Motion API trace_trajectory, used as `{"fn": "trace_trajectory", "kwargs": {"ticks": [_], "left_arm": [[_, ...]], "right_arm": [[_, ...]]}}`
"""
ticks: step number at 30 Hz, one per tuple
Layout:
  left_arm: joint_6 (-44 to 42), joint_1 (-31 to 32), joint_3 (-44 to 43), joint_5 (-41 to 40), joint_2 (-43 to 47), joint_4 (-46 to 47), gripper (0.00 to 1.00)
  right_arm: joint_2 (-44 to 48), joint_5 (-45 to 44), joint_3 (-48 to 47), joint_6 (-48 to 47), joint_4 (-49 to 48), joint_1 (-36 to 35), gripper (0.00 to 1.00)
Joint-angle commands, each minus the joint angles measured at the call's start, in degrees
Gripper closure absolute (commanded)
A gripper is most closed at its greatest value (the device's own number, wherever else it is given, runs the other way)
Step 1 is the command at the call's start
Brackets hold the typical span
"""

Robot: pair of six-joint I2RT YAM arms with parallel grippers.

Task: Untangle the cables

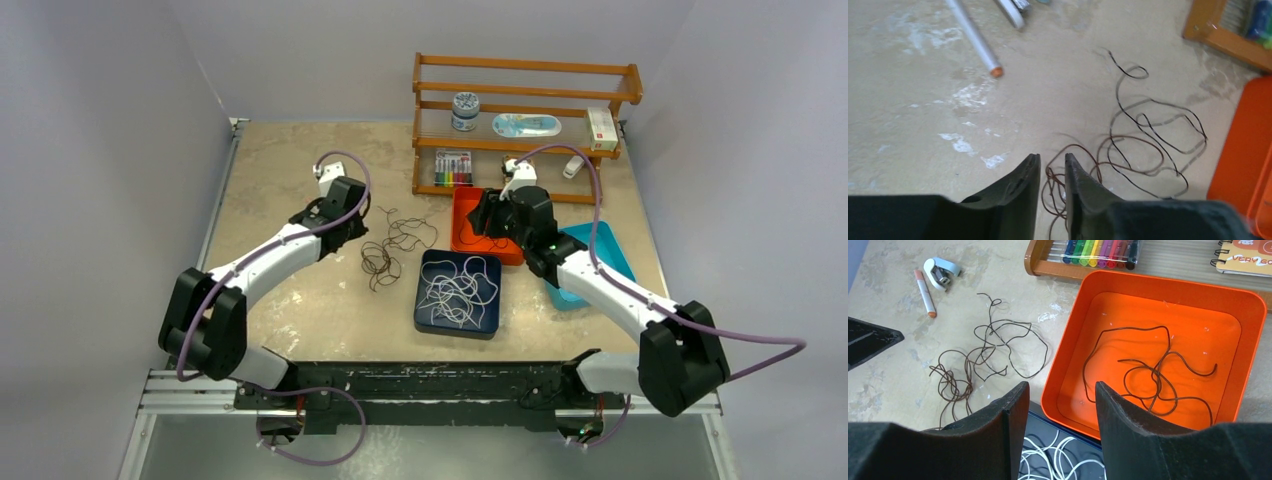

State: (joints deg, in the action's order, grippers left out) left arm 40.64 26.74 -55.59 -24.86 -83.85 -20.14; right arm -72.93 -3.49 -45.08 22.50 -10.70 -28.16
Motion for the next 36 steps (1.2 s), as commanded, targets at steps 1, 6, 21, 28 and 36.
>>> {"fn": "trace_trajectory", "kwargs": {"ticks": [1, 6, 21, 28, 36], "left_arm": [[-5.5, 0.1, -1.0, 11.6, 0.1, 5.6, 0.70], [-9.1, 0.4, -4.3, 15.7, -3.7, 11.0, 0.58], [-21.4, 4.2, -13.7, 15.7, -20.2, 17.1, 0.48], [-22.6, 4.5, -15.3, 13.9, -22.8, 15.4, 0.50], [-21.0, 4.5, -15.8, 14.3, -24.7, 16.6, 0.80]], "right_arm": [[-0.9, 1.0, -0.6, 0.2, -3.3, 0.1, 0.46], [-1.7, 2.5, -0.9, 0.0, -3.2, 0.2, 0.46], [-0.7, 1.5, -2.4, -2.4, 1.7, 0.1, 0.39], [0.1, 1.4, -1.9, -2.1, 2.1, 0.1, 0.39], [0.1, 2.2, -2.2, -2.2, 2.1, 0.2, 0.38]]}}
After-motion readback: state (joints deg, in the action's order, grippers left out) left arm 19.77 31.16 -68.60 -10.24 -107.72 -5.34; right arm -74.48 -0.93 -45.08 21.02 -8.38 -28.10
